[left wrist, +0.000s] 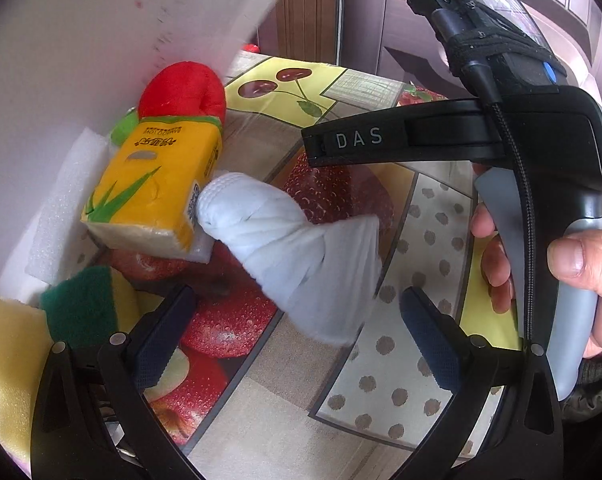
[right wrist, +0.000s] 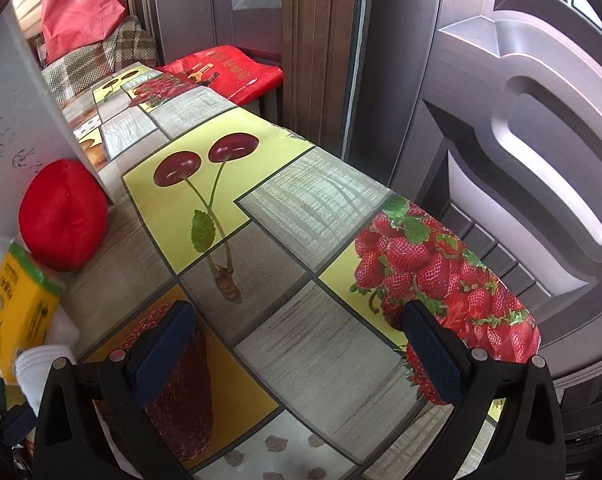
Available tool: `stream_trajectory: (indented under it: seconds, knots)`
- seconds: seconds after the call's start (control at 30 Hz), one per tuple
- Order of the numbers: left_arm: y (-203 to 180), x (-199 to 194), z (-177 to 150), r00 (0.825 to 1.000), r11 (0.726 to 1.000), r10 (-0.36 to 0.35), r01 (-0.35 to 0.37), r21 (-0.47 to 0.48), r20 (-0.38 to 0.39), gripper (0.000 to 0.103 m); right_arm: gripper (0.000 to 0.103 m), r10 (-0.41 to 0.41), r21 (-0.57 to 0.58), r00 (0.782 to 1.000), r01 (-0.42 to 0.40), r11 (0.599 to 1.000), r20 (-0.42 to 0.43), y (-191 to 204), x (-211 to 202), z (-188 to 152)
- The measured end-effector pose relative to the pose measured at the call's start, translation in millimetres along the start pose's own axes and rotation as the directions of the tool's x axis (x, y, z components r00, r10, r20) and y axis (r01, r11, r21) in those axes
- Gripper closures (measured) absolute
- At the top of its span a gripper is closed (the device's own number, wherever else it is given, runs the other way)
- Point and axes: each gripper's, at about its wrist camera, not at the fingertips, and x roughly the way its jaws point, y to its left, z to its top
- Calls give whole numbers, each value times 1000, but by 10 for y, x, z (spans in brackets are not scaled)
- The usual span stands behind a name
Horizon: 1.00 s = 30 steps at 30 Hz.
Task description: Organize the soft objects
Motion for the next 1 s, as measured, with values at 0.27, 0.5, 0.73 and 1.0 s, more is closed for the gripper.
stream_trajectory:
  seconds: [0.27, 0.5, 0.73, 1.0]
  knots:
    - [0, 1, 1, 1000, 1000, 0, 0, 0, 0, 1, 0, 1, 0, 1000, -1, 1000, 0, -5, -1, 0]
    - [-1, 1, 0, 1000, 1000, 0, 0, 0, 0, 1, 0, 2, -3, 1000, -2, 1000, -1, 32, 4, 0]
    - [-1, 1, 1, 1000, 1000, 0, 0, 0, 0, 1, 0, 1, -3, 1000, -1, 1000, -1, 36, 5, 3]
    - [-1, 1, 1, 1000, 1000, 0, 0, 0, 0, 1, 0, 2, -3, 1000, -2, 1000, 0, 35, 2, 0]
